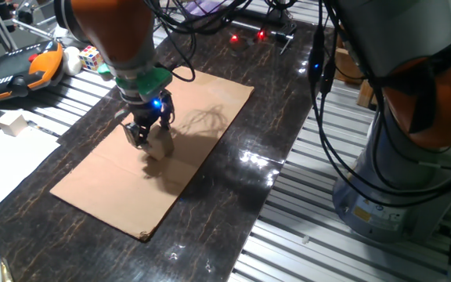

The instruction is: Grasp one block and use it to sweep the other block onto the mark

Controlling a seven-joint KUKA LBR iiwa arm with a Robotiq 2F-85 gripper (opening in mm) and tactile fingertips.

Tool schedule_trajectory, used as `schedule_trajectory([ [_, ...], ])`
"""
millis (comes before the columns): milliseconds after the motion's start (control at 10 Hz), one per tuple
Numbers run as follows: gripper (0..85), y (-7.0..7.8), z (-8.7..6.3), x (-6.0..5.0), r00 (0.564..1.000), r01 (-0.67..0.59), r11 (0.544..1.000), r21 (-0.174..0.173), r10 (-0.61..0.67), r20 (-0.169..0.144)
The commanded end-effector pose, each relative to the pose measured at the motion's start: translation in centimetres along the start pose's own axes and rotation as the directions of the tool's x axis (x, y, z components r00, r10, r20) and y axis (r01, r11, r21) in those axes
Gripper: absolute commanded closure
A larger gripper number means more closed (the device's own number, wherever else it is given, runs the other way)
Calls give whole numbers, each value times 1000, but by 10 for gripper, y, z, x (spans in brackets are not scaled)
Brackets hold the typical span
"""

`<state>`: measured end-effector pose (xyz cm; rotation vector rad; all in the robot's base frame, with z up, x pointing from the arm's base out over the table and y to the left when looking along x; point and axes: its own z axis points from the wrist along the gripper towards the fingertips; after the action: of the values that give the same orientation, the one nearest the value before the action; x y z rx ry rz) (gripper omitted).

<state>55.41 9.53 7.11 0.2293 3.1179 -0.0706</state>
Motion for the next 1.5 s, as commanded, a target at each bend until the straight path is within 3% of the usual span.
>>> schedule_trajectory([
  [0, 93, -2, -15, -1, 1000, 0, 1000, 15, 0, -21],
  [100, 93, -4, -31, 0, 999, -1, 1000, 26, 2, -38],
  [300, 130, -8, -57, 11, 999, 7, 999, 53, -5, -36],
  [500, 333, -16, -75, 21, 996, 76, 996, 48, -74, -42],
  [700, 617, -26, -95, 26, 981, 174, 984, 27, -172, -86],
  [900, 843, -32, -107, 32, 966, 245, 969, 18, -242, -94],
  [1200, 843, -36, -111, 36, 951, 305, 952, 34, -303, -57],
  [1400, 843, -35, -110, 35, 951, 305, 952, 23, -304, -49],
])
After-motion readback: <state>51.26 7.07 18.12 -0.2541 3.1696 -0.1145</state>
